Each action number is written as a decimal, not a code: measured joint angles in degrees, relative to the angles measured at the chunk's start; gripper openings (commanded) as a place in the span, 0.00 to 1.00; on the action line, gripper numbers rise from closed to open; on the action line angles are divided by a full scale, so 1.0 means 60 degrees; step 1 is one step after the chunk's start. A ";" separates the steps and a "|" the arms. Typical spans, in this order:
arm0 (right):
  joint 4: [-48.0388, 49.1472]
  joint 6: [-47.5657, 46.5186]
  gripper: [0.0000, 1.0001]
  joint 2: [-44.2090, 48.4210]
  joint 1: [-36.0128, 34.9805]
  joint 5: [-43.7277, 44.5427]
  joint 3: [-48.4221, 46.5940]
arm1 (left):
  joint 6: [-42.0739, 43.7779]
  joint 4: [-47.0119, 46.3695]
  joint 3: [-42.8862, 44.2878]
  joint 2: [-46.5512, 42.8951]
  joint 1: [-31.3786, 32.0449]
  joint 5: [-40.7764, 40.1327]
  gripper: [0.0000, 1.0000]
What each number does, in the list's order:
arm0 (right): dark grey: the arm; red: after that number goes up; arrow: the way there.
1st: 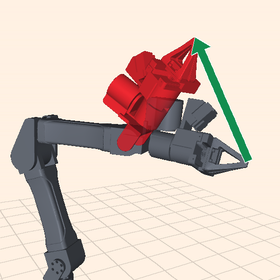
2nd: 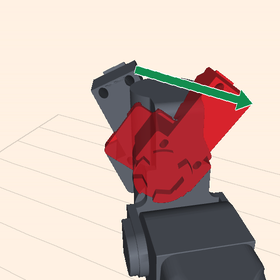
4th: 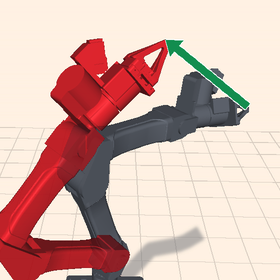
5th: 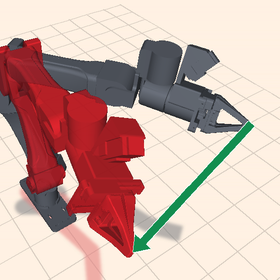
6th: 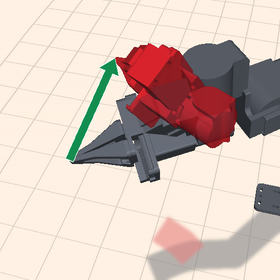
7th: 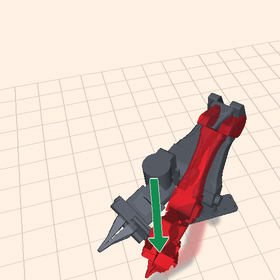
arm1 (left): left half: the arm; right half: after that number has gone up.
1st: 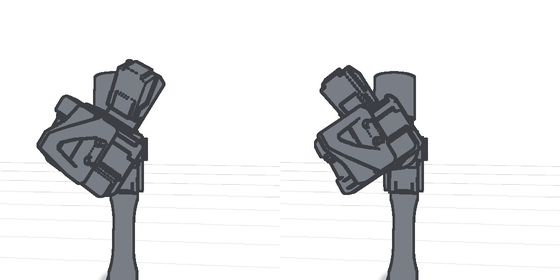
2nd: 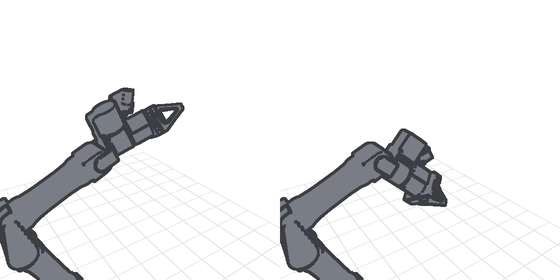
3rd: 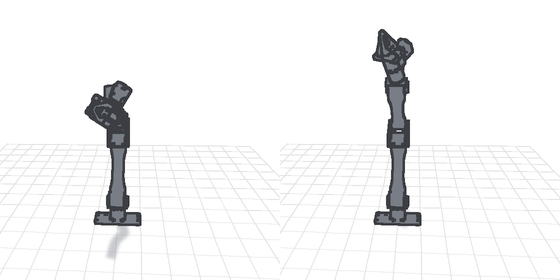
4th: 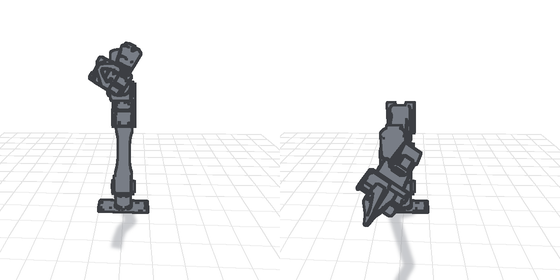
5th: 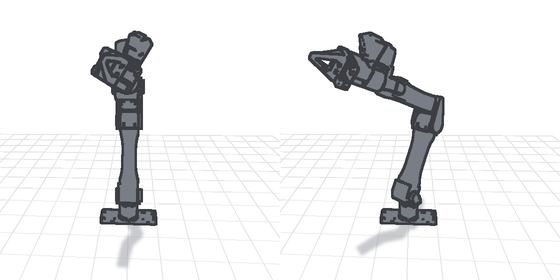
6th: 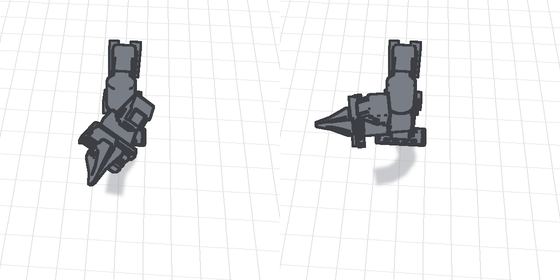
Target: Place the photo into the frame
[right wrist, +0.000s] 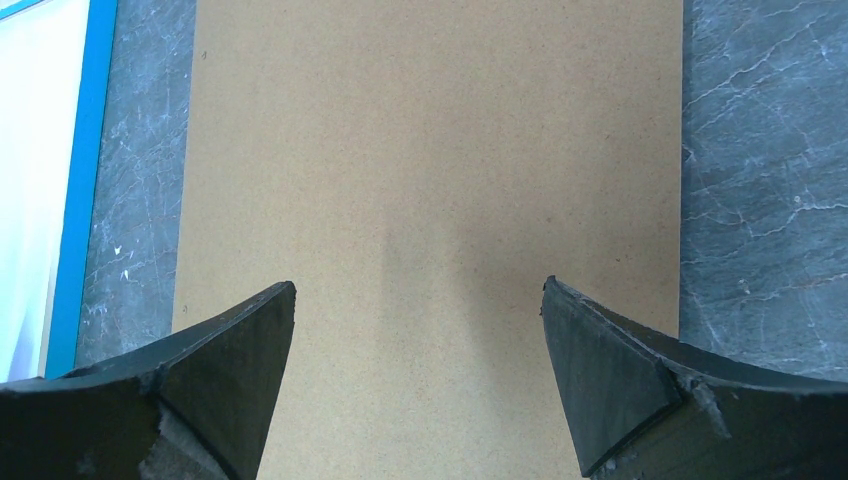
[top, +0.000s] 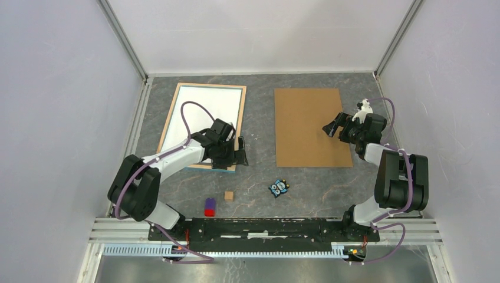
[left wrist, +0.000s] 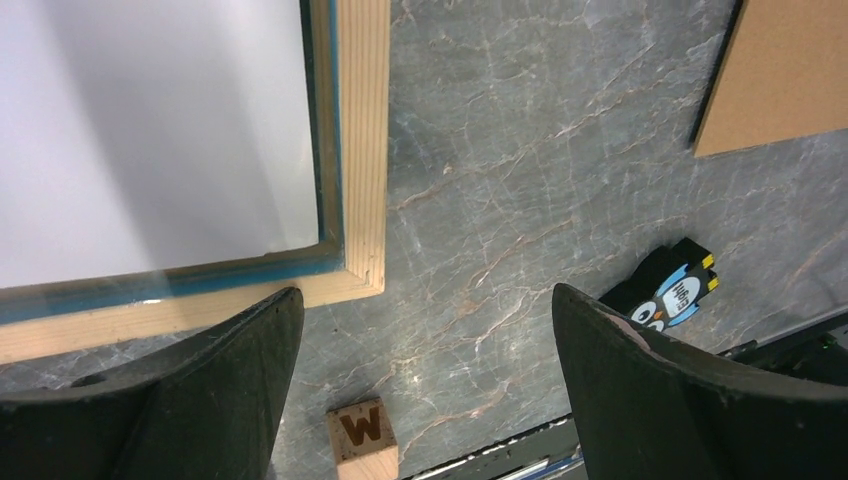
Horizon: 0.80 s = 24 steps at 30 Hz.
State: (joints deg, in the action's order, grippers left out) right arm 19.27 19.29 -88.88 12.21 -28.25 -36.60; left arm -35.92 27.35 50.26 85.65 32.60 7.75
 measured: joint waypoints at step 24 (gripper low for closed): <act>0.0062 0.0000 0.98 -0.0018 0.0000 -0.0004 0.0000 | -0.0004 -0.0262 0.0273 0.0488 0.0000 -0.0492 1.00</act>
State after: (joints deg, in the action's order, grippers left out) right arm 19.64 19.29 -88.99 12.21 -28.27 -36.60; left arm -35.94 25.78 51.90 88.58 32.60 4.80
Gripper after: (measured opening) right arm 0.982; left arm 0.994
